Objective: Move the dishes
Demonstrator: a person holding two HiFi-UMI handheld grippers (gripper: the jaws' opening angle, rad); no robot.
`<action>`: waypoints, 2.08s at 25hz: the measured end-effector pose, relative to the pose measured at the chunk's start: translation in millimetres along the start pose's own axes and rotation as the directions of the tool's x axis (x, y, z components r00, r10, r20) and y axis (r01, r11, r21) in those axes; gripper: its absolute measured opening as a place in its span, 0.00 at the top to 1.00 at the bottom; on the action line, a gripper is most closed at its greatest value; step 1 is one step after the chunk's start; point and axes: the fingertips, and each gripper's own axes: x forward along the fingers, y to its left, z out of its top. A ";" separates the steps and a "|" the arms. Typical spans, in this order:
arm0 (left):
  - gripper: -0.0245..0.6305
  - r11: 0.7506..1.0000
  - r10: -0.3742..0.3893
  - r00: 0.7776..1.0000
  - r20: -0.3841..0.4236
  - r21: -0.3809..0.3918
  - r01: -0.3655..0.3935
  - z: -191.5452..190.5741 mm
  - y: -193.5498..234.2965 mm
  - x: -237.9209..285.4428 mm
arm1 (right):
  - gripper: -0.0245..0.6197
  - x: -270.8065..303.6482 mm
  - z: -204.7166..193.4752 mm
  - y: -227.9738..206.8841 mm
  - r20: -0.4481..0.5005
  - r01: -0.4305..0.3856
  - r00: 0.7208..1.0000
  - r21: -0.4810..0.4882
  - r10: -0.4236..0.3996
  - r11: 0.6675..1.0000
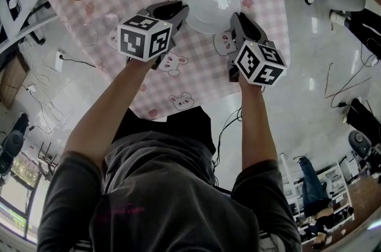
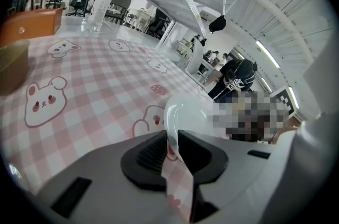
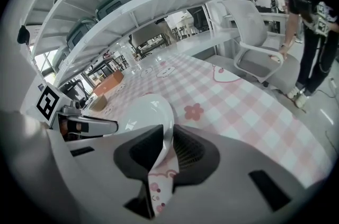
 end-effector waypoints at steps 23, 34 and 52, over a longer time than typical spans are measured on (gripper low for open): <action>0.88 0.997 -0.067 0.995 0.075 0.052 0.064 -12.7 -22.6 -77.9 | 0.87 -62.9 -3.1 62.5 0.099 0.060 0.993 -0.023 -0.057 0.998; 0.88 0.993 -0.092 0.993 0.075 0.077 0.086 -40.1 -22.0 -124.1 | 0.87 -90.3 -35.6 106.8 0.117 0.083 0.990 -0.015 -0.080 0.996; 0.88 0.995 -0.079 0.996 0.045 0.069 0.076 -99.1 7.5 -181.0 | 0.87 -90.7 -99.0 169.4 0.068 0.072 0.995 -0.017 -0.070 0.997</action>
